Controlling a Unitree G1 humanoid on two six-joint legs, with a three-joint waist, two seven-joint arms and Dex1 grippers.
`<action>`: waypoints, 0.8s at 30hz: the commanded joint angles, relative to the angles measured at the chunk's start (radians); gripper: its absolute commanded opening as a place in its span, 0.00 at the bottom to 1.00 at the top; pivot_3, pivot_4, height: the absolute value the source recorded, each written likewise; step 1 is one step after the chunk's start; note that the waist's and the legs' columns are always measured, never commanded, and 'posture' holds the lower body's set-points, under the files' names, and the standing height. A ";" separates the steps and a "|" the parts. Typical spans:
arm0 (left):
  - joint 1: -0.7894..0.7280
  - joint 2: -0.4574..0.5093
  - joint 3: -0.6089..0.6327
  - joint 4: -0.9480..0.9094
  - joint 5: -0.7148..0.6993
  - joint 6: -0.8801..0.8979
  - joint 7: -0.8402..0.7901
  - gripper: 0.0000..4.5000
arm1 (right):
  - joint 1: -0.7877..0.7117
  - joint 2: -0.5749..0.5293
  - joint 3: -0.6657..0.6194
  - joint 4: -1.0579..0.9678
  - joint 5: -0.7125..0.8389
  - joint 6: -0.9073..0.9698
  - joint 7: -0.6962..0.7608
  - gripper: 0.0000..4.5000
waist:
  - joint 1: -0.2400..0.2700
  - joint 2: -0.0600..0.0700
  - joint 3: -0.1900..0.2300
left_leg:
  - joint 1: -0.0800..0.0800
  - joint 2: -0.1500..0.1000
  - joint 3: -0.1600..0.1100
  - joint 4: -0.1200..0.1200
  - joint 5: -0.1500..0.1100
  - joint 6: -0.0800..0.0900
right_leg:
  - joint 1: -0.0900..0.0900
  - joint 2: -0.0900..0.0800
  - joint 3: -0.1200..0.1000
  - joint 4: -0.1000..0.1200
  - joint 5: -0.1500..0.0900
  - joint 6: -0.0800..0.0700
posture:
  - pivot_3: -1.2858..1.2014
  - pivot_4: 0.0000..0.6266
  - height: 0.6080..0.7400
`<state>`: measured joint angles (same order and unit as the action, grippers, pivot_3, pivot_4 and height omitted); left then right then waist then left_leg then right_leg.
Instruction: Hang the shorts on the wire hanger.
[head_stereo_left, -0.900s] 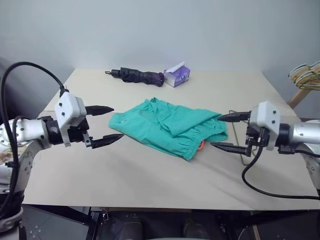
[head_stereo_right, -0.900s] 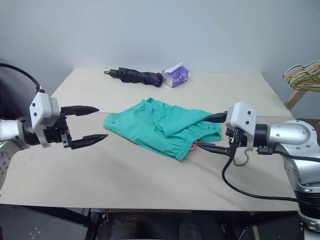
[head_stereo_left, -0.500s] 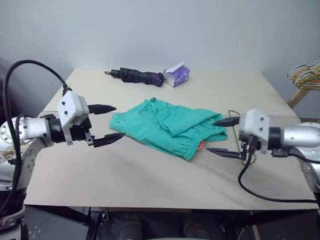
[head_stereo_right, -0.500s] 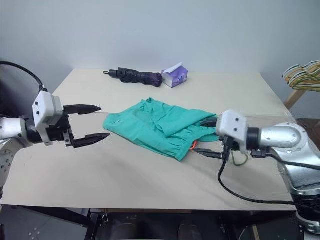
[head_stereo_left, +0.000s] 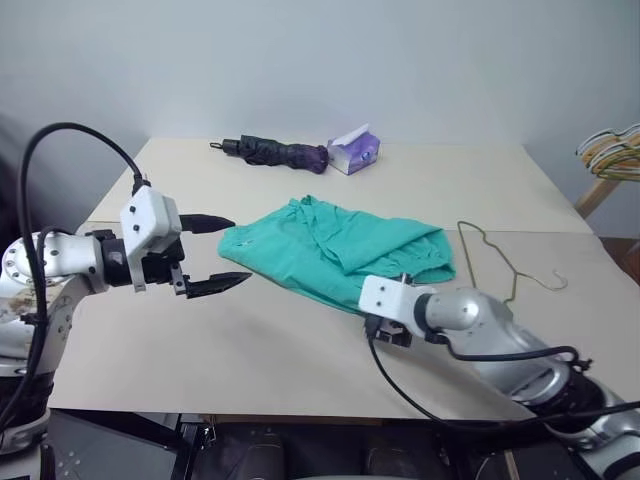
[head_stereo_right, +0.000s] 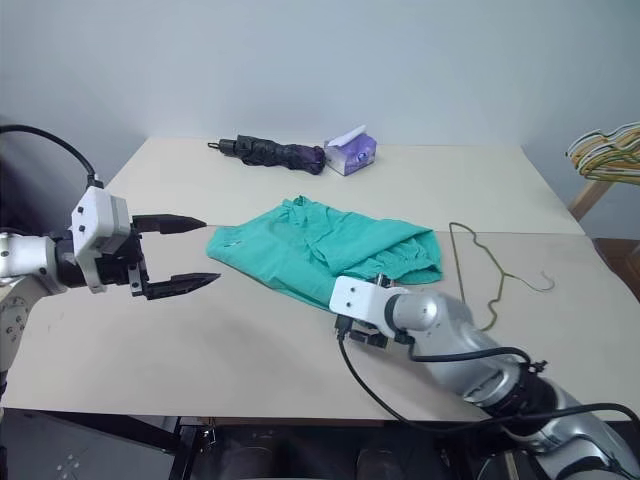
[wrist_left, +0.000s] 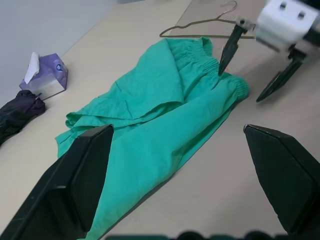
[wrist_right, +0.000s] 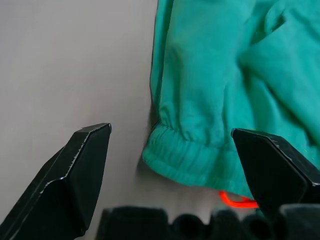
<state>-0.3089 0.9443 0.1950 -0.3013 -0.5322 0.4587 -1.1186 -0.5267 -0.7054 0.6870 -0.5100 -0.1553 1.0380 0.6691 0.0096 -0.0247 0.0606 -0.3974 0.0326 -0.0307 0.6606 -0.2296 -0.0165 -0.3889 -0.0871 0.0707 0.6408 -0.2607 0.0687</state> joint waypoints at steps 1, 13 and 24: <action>-0.006 0.007 0.014 -0.022 -0.002 -0.013 0.005 1.00 | -0.043 0.056 0.043 0.051 -0.082 0.076 -0.072 1.00 | 0.000 0.000 0.000 | 0.000 0.000 0.000 0.000 0.000 0.000 | 0.000 0.000 0.000 0.000 0.000 0.000 | 0.54 0.03 1.00; 0.023 0.011 -0.015 -0.001 0.073 -0.070 0.009 1.00 | -0.055 -0.020 0.039 -0.033 -0.125 0.066 -0.041 0.18 | 0.001 0.000 0.000 | 0.000 0.000 0.000 0.000 0.000 0.000 | 0.000 0.000 0.000 0.000 0.000 0.000 | 0.54 0.05 1.00; 0.014 0.021 -0.247 0.329 0.600 -0.667 0.141 1.00 | 0.017 -0.208 -0.209 -0.102 0.045 -0.166 0.166 0.00 | 0.000 0.000 0.000 | 0.000 0.000 0.000 -0.001 0.000 0.000 | 0.000 0.000 0.000 -0.001 -0.001 -0.001 | 0.53 0.03 1.00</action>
<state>-0.2765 0.9508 -0.0314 -0.0119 -0.0158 -0.1031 -1.0166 -0.5078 -0.9029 0.5377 -0.5827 -0.1318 0.9257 0.8140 0.0101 -0.0248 0.0606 -0.3970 0.0329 -0.0307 0.6598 -0.2297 -0.0164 -0.3889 -0.0868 0.0703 0.6401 -0.2614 0.0681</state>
